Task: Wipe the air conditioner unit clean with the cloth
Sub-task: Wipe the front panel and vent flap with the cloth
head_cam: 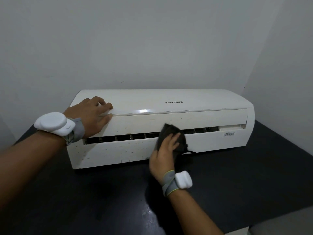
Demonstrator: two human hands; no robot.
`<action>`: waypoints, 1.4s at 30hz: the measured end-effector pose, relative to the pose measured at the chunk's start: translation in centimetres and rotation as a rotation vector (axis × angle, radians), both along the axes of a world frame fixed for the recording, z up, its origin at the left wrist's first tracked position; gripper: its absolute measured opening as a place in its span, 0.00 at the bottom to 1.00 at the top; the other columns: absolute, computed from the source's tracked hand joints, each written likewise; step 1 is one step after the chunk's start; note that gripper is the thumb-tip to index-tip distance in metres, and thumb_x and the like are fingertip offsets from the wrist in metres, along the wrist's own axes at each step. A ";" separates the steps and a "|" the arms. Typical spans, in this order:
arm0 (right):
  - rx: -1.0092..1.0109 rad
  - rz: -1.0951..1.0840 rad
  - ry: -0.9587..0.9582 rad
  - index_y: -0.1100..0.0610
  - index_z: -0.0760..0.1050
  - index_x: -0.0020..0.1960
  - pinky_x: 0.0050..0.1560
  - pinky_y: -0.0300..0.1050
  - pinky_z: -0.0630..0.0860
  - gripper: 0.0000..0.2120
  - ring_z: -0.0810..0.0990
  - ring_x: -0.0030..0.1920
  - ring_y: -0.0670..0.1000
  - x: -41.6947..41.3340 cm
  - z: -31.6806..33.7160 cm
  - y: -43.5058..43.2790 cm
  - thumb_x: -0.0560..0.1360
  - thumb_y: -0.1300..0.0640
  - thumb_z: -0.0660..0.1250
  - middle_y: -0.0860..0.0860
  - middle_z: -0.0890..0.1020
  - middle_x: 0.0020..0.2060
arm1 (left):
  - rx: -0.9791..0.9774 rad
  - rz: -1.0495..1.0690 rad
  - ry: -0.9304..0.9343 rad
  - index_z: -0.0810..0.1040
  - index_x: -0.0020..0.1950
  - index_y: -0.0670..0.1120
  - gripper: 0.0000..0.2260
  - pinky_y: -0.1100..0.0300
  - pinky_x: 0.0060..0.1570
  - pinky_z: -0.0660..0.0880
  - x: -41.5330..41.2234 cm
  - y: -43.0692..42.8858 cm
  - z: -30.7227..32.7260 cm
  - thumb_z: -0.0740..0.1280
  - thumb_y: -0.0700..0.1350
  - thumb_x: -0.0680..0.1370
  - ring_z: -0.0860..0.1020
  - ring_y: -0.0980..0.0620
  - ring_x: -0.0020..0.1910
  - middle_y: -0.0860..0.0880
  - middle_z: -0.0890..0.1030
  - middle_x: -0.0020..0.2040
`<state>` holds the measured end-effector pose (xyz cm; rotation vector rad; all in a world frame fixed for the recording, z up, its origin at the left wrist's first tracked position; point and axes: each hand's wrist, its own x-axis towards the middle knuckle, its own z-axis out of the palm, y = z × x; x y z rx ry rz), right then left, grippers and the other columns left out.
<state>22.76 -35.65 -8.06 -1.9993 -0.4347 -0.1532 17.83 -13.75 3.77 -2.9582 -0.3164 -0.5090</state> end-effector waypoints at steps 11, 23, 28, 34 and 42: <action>-0.047 0.000 0.202 0.73 0.37 0.73 0.74 0.46 0.38 0.33 0.39 0.75 0.64 1.6 -1.8 -1.6 0.77 0.69 0.55 0.71 0.33 0.71 | -0.002 -0.005 0.000 0.68 0.64 0.58 0.19 0.51 0.48 0.74 0.1 0.4 -0.1 0.50 0.60 0.78 0.70 0.48 0.61 0.53 0.69 0.64; -0.107 -0.087 0.029 0.69 0.40 0.75 0.73 0.48 0.38 0.34 0.39 0.74 0.67 5.2 -0.4 -5.1 0.74 0.70 0.55 0.63 0.34 0.74 | -0.004 0.004 -0.091 0.71 0.61 0.55 0.24 0.49 0.46 0.75 0.1 -0.3 -0.7 0.46 0.62 0.74 0.72 0.43 0.56 0.50 0.71 0.61; -0.078 -0.066 0.074 0.71 0.39 0.74 0.71 0.40 0.36 0.34 0.37 0.75 0.62 5.7 -2.4 -6.8 0.75 0.71 0.56 0.66 0.32 0.72 | -0.013 0.060 -0.059 0.69 0.63 0.54 0.20 0.47 0.50 0.75 0.3 -0.9 -0.9 0.49 0.60 0.77 0.71 0.42 0.59 0.49 0.70 0.64; -0.022 -0.197 0.210 0.72 0.39 0.74 0.71 0.40 0.41 0.32 0.42 0.76 0.63 8.5 -0.3 -9.3 0.77 0.69 0.55 0.69 0.35 0.73 | -0.087 0.065 -0.044 0.69 0.65 0.54 0.20 0.45 0.56 0.73 -0.3 -0.9 -0.7 0.51 0.59 0.78 0.70 0.42 0.61 0.48 0.69 0.65; -0.167 -0.064 -0.067 0.67 0.40 0.75 0.73 0.57 0.40 0.35 0.38 0.74 0.69 5.9 0.4 -5.0 0.74 0.70 0.56 0.62 0.35 0.75 | -0.129 0.023 -0.011 0.67 0.68 0.54 0.19 0.52 0.59 0.68 -0.9 -0.3 -0.5 0.52 0.58 0.79 0.69 0.44 0.62 0.48 0.68 0.66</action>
